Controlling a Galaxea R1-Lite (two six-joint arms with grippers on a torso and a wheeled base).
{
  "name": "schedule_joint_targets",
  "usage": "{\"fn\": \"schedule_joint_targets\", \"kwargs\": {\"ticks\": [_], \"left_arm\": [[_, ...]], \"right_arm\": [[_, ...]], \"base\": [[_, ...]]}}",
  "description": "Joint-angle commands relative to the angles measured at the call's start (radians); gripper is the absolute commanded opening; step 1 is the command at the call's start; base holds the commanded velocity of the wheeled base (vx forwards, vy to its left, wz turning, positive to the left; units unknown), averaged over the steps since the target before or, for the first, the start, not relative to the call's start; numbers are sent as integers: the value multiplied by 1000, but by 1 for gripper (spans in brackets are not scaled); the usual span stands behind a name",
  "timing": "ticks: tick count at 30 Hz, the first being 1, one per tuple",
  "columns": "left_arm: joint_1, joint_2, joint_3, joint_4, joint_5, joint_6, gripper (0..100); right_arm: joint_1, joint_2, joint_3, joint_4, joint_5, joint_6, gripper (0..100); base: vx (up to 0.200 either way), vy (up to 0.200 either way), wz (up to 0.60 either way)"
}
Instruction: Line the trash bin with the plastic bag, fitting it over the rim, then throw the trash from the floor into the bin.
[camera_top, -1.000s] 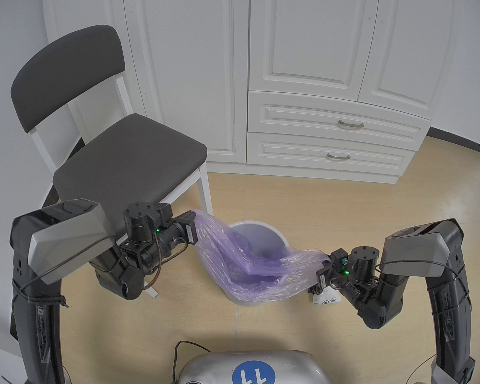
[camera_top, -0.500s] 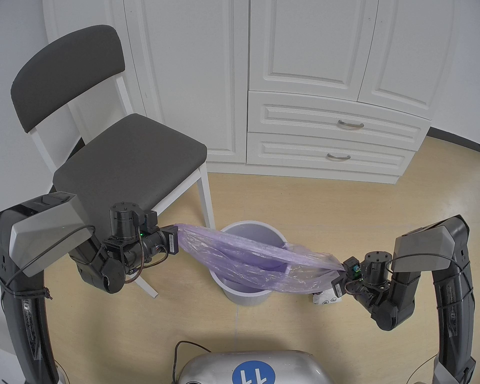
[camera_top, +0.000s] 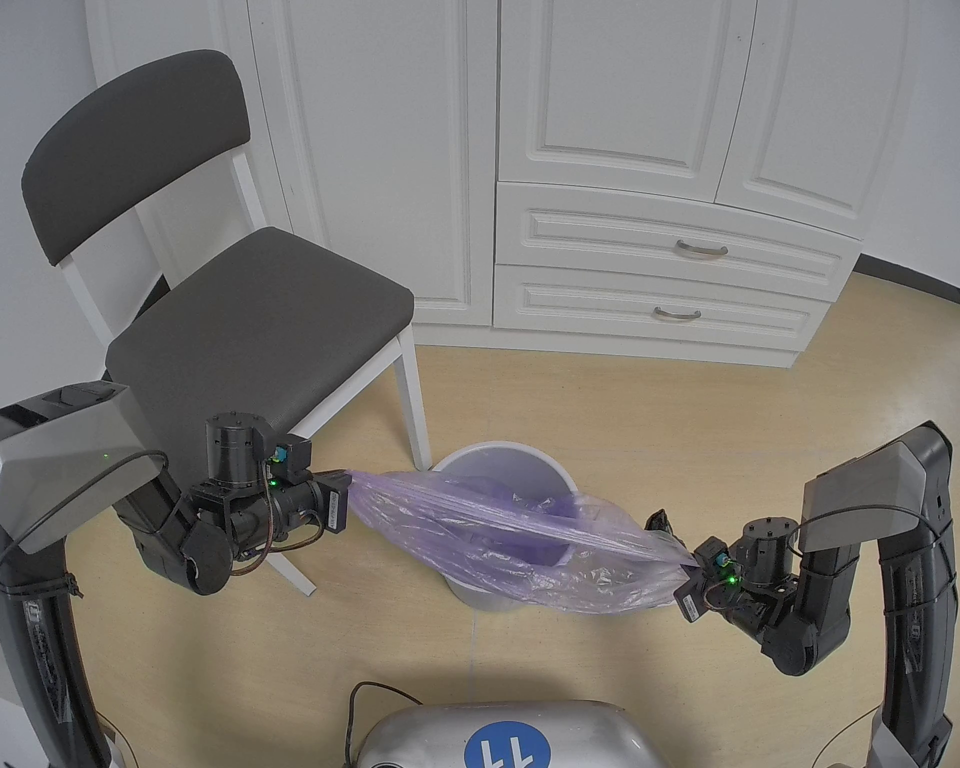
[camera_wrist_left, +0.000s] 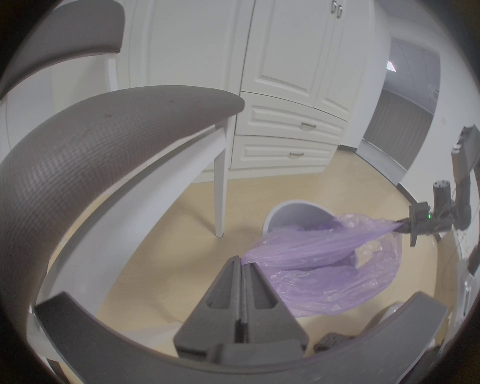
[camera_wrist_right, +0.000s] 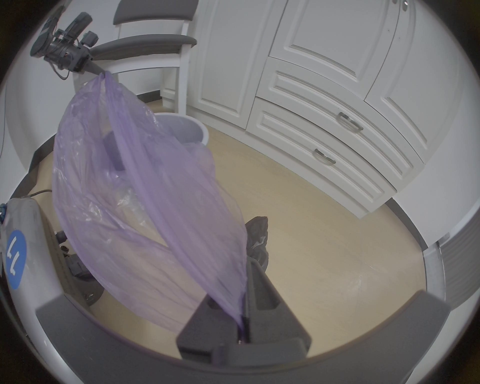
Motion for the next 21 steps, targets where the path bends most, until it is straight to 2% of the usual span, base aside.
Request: {"fn": "schedule_joint_targets", "kwargs": {"ticks": [1, 9, 16, 21], "left_arm": [[5, -29, 51, 17, -28, 58, 0], [4, -11, 59, 97, -56, 108, 0], [-19, 60, 34, 84, -37, 105, 0], [-53, 140, -33, 74, 67, 93, 0]], "right_arm": [[30, -55, 77, -18, 2, -30, 0], [53, -28, 97, -18, 2, -60, 0], [63, 40, 45, -18, -12, -58, 0], [63, 96, -52, -18, -55, -43, 0]], "base": [[0, 0, 0], [0, 0, 0], [0, 0, 0], [0, 0, 0]]}}
